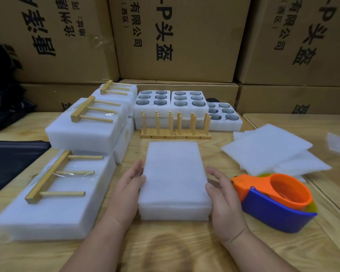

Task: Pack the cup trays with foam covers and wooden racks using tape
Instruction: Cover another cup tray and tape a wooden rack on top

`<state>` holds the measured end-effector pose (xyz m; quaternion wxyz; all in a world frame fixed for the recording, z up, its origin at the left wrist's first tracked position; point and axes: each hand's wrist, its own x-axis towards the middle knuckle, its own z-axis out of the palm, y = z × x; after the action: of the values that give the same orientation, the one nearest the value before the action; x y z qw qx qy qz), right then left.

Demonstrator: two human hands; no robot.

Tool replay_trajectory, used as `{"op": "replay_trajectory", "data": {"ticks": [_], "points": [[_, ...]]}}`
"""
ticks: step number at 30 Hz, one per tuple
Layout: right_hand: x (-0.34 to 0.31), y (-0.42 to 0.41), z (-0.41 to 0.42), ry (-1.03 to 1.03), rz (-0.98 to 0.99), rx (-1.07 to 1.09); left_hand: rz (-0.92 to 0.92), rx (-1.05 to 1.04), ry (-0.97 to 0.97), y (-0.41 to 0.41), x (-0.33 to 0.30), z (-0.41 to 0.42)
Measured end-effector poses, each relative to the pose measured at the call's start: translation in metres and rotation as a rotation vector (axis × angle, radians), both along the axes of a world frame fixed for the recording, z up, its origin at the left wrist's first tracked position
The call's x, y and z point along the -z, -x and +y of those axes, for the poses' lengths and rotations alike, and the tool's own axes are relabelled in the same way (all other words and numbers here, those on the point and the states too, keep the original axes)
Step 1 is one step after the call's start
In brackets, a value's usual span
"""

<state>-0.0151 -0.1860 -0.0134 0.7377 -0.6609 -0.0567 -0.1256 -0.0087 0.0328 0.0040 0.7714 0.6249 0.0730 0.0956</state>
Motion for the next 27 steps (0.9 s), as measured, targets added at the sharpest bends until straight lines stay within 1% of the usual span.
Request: {"op": "replay_trajectory", "data": {"ticks": [4,11,12,16,19,20,22,24,26,27], "points": [[-0.001,-0.001,0.0,0.032,0.006,-0.02,0.0,0.071,-0.089,0.004,-0.007,-0.001],[-0.003,-0.003,-0.004,0.002,0.046,0.037,-0.014,0.045,-0.085,0.009,-0.014,-0.007],[-0.003,-0.003,-0.006,-0.017,0.046,0.036,-0.016,0.052,-0.084,0.009,-0.014,-0.009],[-0.001,-0.009,-0.015,-0.221,0.105,0.077,-0.029,0.097,-0.121,0.011,-0.015,-0.014],[0.001,-0.02,-0.028,-0.297,0.18,0.166,-0.029,0.127,-0.133,0.011,-0.014,-0.018],[0.0,-0.027,-0.033,-0.298,0.207,0.165,-0.029,0.126,-0.132,0.011,-0.013,-0.019],[-0.008,-0.045,-0.039,-0.256,0.276,0.102,-0.039,0.129,-0.138,0.007,-0.013,-0.023],[-0.019,-0.062,-0.037,-0.258,0.333,0.021,-0.045,0.126,-0.151,0.004,-0.015,-0.025],[-0.026,-0.071,-0.028,-0.291,0.316,-0.06,-0.04,0.116,-0.143,0.002,-0.013,-0.024],[-0.026,-0.072,-0.022,-0.289,0.273,-0.105,-0.034,0.111,-0.14,0.001,-0.011,-0.023]]}}
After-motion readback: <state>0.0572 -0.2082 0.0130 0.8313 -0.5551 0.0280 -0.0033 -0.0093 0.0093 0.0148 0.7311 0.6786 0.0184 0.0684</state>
